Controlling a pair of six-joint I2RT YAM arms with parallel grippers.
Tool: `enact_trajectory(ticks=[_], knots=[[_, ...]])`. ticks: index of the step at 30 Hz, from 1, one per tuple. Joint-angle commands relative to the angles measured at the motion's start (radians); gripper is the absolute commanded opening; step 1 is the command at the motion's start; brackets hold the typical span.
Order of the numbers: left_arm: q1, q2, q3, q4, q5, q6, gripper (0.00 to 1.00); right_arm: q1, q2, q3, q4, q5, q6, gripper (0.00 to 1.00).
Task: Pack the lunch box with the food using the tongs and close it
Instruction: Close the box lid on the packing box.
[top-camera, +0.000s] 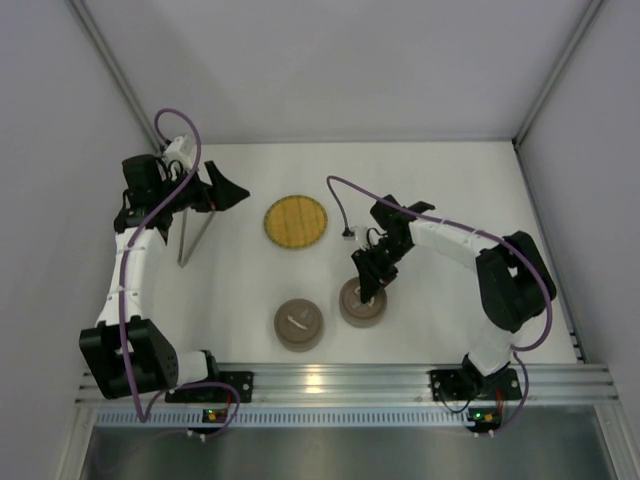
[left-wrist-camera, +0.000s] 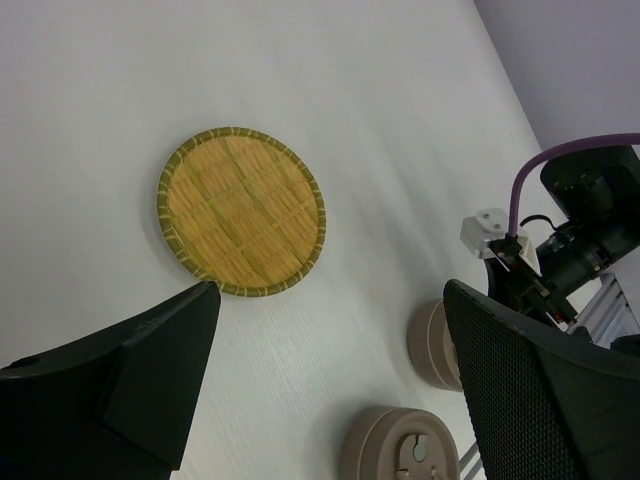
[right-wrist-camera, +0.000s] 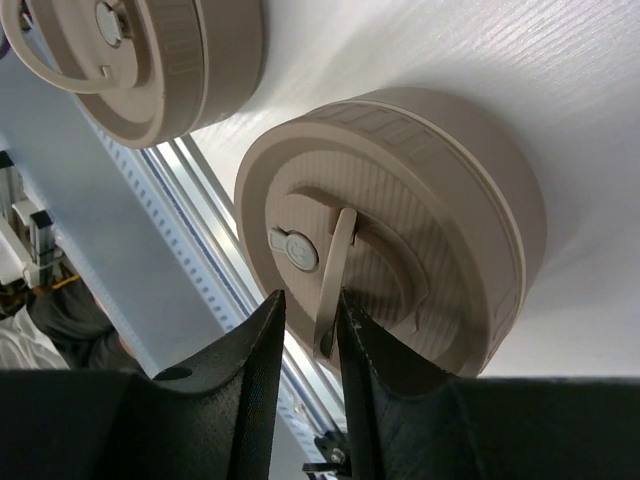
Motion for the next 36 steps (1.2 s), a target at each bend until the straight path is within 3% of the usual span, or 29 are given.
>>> enact_trajectory(ticks=[1,16,20,36], knots=[[0.007,-0.028,-0.002,0.031,0.030,0.037,0.98,0.000,0.002,-0.041,0.179,0.088,-0.001,0.29],[0.007,-0.034,-0.001,0.031,0.030,0.046,0.99,0.002,-0.079,0.006,0.143,0.092,-0.033,0.38],[0.007,-0.033,-0.002,0.046,0.033,0.037,0.99,0.003,-0.108,0.005,0.150,0.097,-0.021,0.53],[0.006,-0.034,-0.002,0.069,0.038,0.020,0.98,-0.018,-0.177,-0.002,0.207,0.132,-0.037,0.53]])
